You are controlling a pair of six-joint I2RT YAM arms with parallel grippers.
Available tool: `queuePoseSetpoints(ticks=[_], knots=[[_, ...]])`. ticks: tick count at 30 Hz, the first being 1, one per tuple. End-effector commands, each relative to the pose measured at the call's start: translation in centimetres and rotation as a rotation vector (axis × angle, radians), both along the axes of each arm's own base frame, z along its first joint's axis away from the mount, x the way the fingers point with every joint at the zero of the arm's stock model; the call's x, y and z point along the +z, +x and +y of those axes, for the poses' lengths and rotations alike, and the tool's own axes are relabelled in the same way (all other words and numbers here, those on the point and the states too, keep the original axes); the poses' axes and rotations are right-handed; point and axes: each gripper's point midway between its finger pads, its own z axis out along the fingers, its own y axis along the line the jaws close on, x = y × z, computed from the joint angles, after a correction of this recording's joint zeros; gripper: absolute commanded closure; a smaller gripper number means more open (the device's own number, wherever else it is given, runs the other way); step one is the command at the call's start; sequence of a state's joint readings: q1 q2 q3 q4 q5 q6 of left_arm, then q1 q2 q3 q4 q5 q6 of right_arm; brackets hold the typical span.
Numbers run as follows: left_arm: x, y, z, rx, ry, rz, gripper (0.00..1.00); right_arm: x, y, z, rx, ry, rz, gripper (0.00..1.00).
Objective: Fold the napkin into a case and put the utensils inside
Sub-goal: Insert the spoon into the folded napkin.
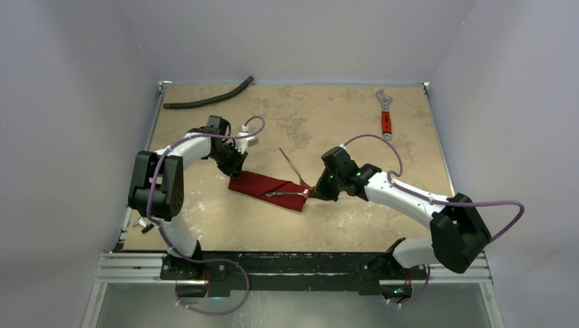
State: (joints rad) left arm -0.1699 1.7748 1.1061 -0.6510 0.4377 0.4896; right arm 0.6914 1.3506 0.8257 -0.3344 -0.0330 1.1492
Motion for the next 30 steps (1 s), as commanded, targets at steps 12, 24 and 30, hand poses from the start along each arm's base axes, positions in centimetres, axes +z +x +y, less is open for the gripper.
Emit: queuePoseSetpoints(ticks=[12, 24, 30], knots=[[-1.2, -0.5, 0.0, -0.004, -0.014, 0.037, 1.00, 0.7, 1.1, 2.5, -0.214, 0.060, 0.002, 1.00], [-1.3, -0.7, -0.1, -0.024, -0.017, 0.041, 1.00, -2.7, 0.0, 6.0, -0.220, 0.079, 0.070, 1.00], [-1.5, -0.9, -0.1, -0.032, -0.018, 0.056, 1.00, -2.2, 0.9, 5.0, -0.319, 0.111, 0.011, 1.00]])
